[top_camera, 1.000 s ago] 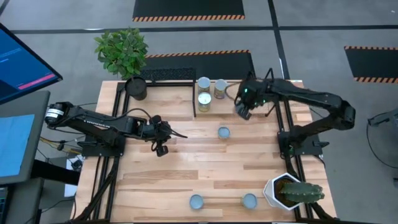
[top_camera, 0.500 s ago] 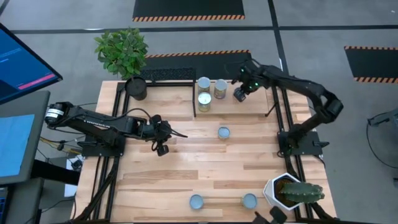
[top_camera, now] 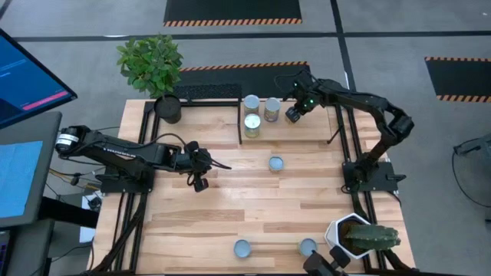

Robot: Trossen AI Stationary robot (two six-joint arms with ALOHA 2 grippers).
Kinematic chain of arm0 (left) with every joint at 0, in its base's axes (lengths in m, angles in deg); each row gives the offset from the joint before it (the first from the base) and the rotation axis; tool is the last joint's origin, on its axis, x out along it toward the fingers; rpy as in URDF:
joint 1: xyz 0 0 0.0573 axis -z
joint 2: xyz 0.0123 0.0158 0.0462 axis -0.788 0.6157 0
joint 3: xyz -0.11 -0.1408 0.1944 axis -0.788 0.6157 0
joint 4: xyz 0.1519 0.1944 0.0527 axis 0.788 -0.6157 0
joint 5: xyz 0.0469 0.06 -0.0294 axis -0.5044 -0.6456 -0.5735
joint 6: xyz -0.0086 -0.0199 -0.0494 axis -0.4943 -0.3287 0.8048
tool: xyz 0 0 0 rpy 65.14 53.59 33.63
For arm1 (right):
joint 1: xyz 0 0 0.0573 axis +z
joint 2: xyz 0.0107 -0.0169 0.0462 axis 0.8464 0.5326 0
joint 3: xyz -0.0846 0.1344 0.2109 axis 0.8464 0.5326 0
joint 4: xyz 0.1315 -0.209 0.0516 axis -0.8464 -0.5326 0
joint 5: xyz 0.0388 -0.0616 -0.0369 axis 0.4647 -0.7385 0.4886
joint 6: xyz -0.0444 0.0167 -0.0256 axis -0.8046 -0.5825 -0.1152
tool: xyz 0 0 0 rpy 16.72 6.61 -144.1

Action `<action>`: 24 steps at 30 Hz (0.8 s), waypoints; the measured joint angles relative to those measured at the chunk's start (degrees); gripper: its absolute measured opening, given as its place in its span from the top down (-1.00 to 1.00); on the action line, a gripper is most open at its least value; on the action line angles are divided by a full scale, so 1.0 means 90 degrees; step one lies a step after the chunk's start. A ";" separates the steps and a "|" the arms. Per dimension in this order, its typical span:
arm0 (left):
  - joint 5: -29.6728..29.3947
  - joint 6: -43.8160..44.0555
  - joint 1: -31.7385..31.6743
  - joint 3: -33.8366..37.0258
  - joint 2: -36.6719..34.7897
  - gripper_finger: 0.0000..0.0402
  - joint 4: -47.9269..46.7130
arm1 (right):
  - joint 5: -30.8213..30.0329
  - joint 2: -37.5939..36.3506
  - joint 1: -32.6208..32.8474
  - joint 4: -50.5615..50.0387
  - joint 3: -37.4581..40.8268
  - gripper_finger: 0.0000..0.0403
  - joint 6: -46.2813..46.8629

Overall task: Pick and place cans onto a shelf
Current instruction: Put the canned beans on the shelf, then move the canned goods to the center of the table

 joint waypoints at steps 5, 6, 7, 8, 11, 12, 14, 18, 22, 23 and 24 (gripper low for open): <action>-0.0005 0.0004 -0.0002 0.0000 0.0000 1.00 -0.0002 | -0.0027 -0.0032 -0.0052 0.0278 0.0001 0.73 0.0086; -0.0007 0.0007 0.0000 0.0000 0.0000 1.00 -0.0002 | -0.0027 -0.0049 -0.0076 0.0321 0.0000 0.71 0.0090; -0.0012 0.0007 -0.0001 0.0000 0.0000 1.00 -0.0002 | -0.0029 -0.0058 -0.0095 0.0354 0.0000 0.70 0.0090; -0.0013 0.0009 -0.0001 0.0000 0.0000 1.00 -0.0002 | -0.0032 -0.0058 -0.0117 0.0367 0.0002 0.69 0.0090; -0.0012 0.0010 -0.0002 0.0000 0.0000 1.00 -0.0003 | -0.0039 -0.0058 -0.0170 0.0362 0.0002 0.68 0.0083; -0.0013 0.0012 -0.0002 0.0000 0.0000 1.00 -0.0005 | -0.0041 -0.0058 -0.0199 0.0362 0.0002 0.68 0.0067; -0.0020 0.0012 0.0000 0.0000 0.0000 1.00 -0.0005 | -0.0041 -0.0058 -0.0204 0.0363 0.0002 0.67 0.0072; -0.0035 0.0016 -0.0001 0.0000 0.0000 1.00 -0.0005 | -0.0041 -0.0165 -0.0202 0.0387 0.0007 0.67 0.0092; -0.0035 0.0070 -0.0002 0.0000 0.0000 1.00 -0.0005 | -0.0038 -0.0507 -0.0103 0.0251 0.0007 0.67 0.0171; -0.0035 0.0086 0.0000 0.0000 0.0000 1.00 -0.0005 | 0.0000 -0.0645 -0.0053 0.0151 0.0007 0.67 0.0262; -0.0035 0.0096 -0.0002 0.0000 0.0000 1.00 -0.0005 | 0.0127 -0.0808 -0.0003 0.0022 0.0007 0.67 0.0370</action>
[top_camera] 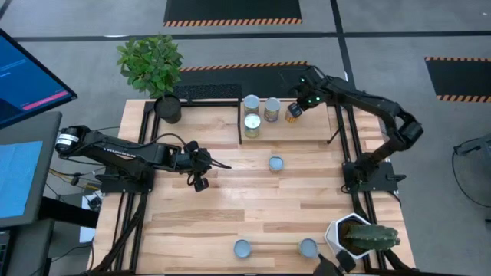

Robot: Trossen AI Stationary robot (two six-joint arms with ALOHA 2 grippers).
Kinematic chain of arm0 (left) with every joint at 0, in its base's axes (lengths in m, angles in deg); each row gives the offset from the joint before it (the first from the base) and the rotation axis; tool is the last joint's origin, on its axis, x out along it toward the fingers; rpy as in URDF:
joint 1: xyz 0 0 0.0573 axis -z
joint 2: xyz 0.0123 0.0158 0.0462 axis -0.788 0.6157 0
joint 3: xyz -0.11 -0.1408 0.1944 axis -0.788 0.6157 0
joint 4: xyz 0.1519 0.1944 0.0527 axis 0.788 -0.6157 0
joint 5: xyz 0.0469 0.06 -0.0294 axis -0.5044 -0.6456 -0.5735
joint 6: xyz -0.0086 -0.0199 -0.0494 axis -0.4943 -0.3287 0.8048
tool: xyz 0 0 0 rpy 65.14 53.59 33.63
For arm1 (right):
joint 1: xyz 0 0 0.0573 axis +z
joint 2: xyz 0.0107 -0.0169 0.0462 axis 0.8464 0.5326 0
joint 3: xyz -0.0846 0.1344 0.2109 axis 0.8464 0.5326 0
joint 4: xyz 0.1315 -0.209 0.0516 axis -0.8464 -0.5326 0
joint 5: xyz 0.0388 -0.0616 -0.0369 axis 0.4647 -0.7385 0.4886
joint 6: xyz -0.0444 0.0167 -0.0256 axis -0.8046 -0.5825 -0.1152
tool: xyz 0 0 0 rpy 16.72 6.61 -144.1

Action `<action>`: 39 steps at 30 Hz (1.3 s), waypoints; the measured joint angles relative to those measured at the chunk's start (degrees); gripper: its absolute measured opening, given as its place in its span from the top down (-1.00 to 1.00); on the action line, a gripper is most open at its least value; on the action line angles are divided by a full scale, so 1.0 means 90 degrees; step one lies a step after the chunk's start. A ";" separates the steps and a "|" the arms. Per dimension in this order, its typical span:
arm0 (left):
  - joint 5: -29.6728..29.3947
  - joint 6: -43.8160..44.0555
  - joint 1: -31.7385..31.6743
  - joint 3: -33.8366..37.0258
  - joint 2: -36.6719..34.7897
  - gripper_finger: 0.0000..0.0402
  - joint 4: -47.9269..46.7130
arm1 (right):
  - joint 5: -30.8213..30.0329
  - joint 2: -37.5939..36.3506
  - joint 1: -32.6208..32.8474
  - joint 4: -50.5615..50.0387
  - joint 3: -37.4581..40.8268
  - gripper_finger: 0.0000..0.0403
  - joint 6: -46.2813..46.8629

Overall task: Pick and place cans onto a shelf
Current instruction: Move the canned goods to the center of the table

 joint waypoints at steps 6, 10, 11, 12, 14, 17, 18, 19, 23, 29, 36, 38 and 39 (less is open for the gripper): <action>-0.0007 0.0009 0.0000 0.0000 0.0000 1.00 0.0000 | 0.1955 -0.1043 0.0669 -0.1180 0.0000 0.67 0.0518; -0.0011 0.0009 0.0000 0.0000 0.0000 1.00 0.0001 | 0.2422 -0.1524 0.1515 -0.1730 0.0000 0.67 0.0529; -0.0012 0.0009 0.0000 0.0000 0.0000 1.00 0.0001 | 0.2430 -0.1603 0.1762 -0.1822 0.0000 0.67 0.0529; -0.0012 0.0009 0.0002 0.0000 0.0000 1.00 0.0002 | 0.2432 -0.1669 0.2008 -0.1904 0.0000 0.67 0.0529; -0.0015 0.0009 0.0000 0.0000 0.0000 1.00 0.0002 | 0.2432 -0.1762 0.2514 -0.2018 0.0000 0.67 0.0529; -0.0015 -0.0050 0.0000 0.0000 0.0000 1.00 0.0036 | 0.2427 -0.1759 0.3220 -0.2009 -0.0002 0.67 0.0514; 0.0000 -0.0068 0.0000 0.0000 0.0000 1.00 0.0083 | 0.2427 -0.1738 0.3401 -0.2007 -0.0002 0.67 0.0509; 0.0076 -0.0076 0.0000 0.0000 0.0000 1.00 0.0169 | 0.2430 -0.1698 0.3573 -0.1996 -0.0002 0.67 0.0510; 0.1073 -0.0258 0.0000 -0.0002 0.0006 1.00 0.0633 | 0.2333 -0.1551 0.4029 -0.1999 -0.0002 0.67 0.0654; 0.2772 0.0813 0.0183 -0.0005 0.0234 1.00 0.1780 | 0.2320 -0.1507 0.4223 -0.1998 -0.0002 0.67 0.0776; 0.2885 0.2745 0.1192 -0.0015 0.1148 1.00 0.4605 | 0.2323 -0.1502 0.4515 -0.2151 -0.0002 0.67 0.0604; 0.2873 0.3265 0.1442 -0.0024 0.1422 1.00 0.5102 | 0.2325 -0.1502 0.4728 -0.2406 -0.0002 0.67 0.0357; 0.2798 0.3556 0.1558 -0.0096 0.1587 1.00 0.5174 | 0.2329 -0.1502 0.4846 -0.2518 -0.0002 0.67 0.0214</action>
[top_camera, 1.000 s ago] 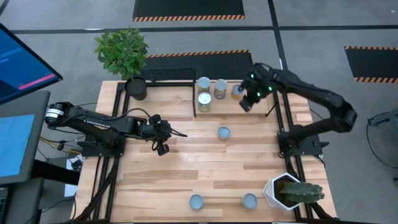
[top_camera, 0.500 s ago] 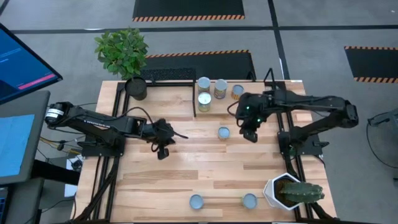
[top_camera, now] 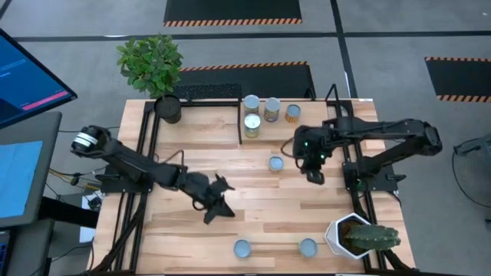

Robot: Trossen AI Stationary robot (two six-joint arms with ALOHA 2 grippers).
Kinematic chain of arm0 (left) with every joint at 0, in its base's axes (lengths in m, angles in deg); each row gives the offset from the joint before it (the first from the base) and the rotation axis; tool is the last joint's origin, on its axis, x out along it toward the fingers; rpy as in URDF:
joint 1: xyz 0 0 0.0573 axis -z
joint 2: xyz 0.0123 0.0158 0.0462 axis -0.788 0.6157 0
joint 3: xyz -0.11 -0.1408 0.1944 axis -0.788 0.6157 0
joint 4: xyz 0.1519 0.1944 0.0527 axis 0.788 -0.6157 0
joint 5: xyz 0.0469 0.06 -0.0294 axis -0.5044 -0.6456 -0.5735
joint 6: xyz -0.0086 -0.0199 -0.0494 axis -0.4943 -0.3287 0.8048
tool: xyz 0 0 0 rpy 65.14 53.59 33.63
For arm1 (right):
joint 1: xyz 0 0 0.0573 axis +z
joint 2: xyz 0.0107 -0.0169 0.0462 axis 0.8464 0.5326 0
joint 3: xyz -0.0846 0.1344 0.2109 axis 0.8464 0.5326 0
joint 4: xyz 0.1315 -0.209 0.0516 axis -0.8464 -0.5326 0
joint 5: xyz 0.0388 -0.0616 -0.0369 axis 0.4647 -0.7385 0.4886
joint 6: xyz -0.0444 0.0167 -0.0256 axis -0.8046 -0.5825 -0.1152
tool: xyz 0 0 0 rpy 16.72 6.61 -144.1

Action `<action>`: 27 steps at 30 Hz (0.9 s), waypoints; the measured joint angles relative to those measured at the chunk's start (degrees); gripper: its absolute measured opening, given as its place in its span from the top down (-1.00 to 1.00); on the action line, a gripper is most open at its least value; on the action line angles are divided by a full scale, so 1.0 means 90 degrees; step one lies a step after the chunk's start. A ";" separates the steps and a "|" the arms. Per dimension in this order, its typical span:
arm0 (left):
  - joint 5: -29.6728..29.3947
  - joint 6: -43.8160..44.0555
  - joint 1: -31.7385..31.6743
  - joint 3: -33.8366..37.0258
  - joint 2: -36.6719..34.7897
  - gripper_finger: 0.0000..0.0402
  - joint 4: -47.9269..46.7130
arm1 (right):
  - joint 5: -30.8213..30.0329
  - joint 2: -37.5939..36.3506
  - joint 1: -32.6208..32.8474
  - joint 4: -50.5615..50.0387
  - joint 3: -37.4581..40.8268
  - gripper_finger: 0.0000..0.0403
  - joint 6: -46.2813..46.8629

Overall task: Pick and place cans onto a shelf
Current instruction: Move the canned goods to the center of the table

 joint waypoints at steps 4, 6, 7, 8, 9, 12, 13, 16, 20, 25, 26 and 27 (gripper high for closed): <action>-0.0232 0.0567 0.0422 -0.0586 0.0779 1.00 -0.0301 | 0.0363 0.0000 0.0527 -0.0424 0.0000 0.67 -0.0529; -0.0109 0.0439 0.0584 -0.0973 0.1215 1.00 -0.0352 | 0.0579 0.0002 0.0810 -0.0438 0.0000 0.67 -0.0538; -0.0085 0.0329 0.0667 -0.1158 0.1384 1.00 -0.0394 | 0.0645 0.0002 0.0950 -0.0420 0.0000 0.67 -0.0538; -0.0080 0.0267 0.0728 -0.1341 0.1535 1.00 -0.0390 | 0.0691 0.0002 0.1093 -0.0373 0.0000 0.67 -0.0483; -0.0069 0.0259 0.0769 -0.1519 0.1681 1.00 -0.0385 | 0.0720 0.0007 0.1235 -0.0306 0.0000 0.67 -0.0378; 0.0057 0.0214 0.0883 -0.1968 0.1996 1.00 -0.0705 | 0.1003 0.0153 0.1635 -0.0016 -0.0002 0.68 -0.0010; 0.0066 0.0165 0.0915 -0.2098 0.2093 1.00 -0.0799 | 0.1097 0.0248 0.1774 0.0090 -0.0002 0.68 0.0142; 0.0069 0.0010 0.1020 -0.2368 0.2285 1.00 -0.1051 | 0.1274 0.0599 0.2199 0.0339 -0.0002 0.71 0.0493; 0.0017 -0.0019 0.1171 -0.2456 0.2447 1.00 -0.1296 | 0.1422 0.1180 0.2667 0.0564 -0.0002 0.74 0.0849; -0.0503 -0.0045 0.1408 -0.2447 0.2469 1.00 -0.1813 | 0.1719 0.1838 0.3070 0.1445 -0.0002 0.78 0.1259; -0.0581 -0.0043 0.1451 -0.2447 0.2469 1.00 -0.1867 | 0.1749 0.1947 0.3116 0.1654 -0.0002 0.79 0.1358; -0.0593 -0.0022 0.1482 -0.2447 0.2469 1.00 -0.1902 | 0.1801 0.2048 0.3154 0.1842 0.0002 0.80 0.1451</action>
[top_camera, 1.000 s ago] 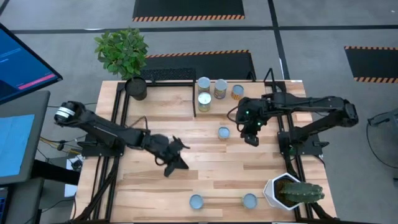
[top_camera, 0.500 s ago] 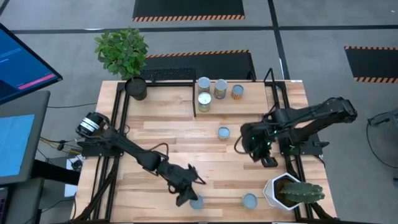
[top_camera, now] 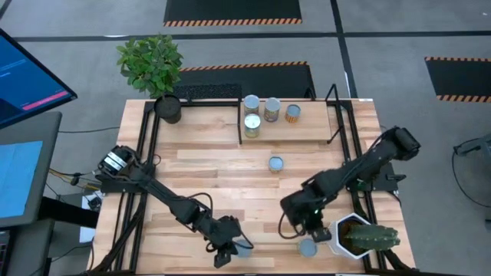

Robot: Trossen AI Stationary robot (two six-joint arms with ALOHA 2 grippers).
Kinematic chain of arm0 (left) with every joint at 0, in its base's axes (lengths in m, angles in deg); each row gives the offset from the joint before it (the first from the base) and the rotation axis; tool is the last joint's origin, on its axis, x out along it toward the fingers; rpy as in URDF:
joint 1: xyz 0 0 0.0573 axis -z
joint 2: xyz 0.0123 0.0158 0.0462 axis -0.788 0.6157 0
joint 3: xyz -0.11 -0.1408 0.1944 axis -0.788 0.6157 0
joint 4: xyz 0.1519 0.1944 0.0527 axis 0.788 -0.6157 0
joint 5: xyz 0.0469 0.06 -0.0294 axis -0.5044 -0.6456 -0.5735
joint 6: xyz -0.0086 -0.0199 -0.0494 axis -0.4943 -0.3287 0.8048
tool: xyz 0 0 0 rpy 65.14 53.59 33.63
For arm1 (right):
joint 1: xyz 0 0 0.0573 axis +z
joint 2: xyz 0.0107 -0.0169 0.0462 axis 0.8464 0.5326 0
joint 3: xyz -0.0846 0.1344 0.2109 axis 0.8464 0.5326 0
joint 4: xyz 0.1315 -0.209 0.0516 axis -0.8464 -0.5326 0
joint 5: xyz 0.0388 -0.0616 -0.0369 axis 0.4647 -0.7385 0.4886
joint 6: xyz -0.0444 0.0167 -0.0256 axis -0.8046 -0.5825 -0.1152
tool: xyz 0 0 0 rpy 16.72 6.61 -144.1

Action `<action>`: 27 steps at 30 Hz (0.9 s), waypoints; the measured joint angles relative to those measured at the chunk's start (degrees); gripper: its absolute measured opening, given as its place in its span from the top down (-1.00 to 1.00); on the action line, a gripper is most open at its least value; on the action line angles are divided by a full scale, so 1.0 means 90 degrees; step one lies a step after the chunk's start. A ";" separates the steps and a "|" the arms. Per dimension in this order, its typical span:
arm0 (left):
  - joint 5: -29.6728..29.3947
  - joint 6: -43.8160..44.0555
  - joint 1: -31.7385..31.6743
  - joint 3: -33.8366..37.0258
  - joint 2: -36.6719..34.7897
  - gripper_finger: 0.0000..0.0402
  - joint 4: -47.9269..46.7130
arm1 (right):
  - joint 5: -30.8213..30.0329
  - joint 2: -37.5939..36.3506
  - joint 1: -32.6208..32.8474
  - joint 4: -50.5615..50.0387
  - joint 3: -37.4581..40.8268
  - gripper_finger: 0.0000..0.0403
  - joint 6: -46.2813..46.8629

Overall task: Pick and place cans onto a shelf
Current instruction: Move the canned goods to the center of the table

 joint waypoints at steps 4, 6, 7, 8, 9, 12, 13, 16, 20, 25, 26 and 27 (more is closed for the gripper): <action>-0.0176 0.0022 0.0069 -0.0004 0.0094 1.00 0.0077 | 0.0331 0.0395 0.0117 0.0424 -0.0001 0.86 0.0260; -0.0311 0.0004 0.0085 0.0010 0.0104 1.00 0.0061 | 0.0475 0.0524 0.0190 0.0498 0.0002 0.90 0.0300; -0.0380 -0.0005 0.0085 0.0001 0.0099 1.00 0.0119 | 0.0534 0.0582 0.0228 0.0549 0.0000 0.91 0.0300; -0.0411 -0.0020 0.0084 -0.0007 0.0088 1.00 0.0123 | 0.0539 0.0633 0.0269 0.0580 0.0000 0.92 0.0299; -0.0489 -0.0074 0.0075 -0.0009 0.0085 1.00 0.0085 | 0.0542 0.0678 0.0303 0.0564 0.0000 0.93 0.0299; -0.0614 -0.0213 0.0003 -0.0002 0.0090 1.00 0.0074 | 0.0552 0.0765 0.0370 0.0625 0.0000 0.94 0.0323; -0.0621 -0.0225 -0.0025 -0.0002 0.0090 1.00 0.0121 | 0.0544 0.0790 0.0387 0.0631 0.0000 0.93 0.0374; -0.0605 -0.0273 -0.0087 -0.0002 0.0177 1.00 0.0239 | 0.0556 0.0873 0.0496 0.0751 -0.0008 0.90 0.0396; -0.0655 -0.0283 -0.0095 -0.0057 0.0320 1.00 0.0633 | 0.0484 0.0929 0.0591 0.0745 0.0006 0.90 0.0398; -0.0516 -0.0309 -0.0095 -0.0187 0.0635 1.00 0.0584 | 0.0362 0.0958 0.0561 0.0808 0.0000 0.93 0.0408; -0.0531 -0.0312 -0.0093 -0.0187 0.0644 1.00 0.0564 | 0.0355 0.0958 0.0559 0.0819 0.0000 0.93 0.0408; -0.0563 -0.0312 -0.0092 -0.0188 0.0644 1.00 0.0604 | 0.0312 0.0958 0.0559 0.0800 0.0000 0.92 0.0408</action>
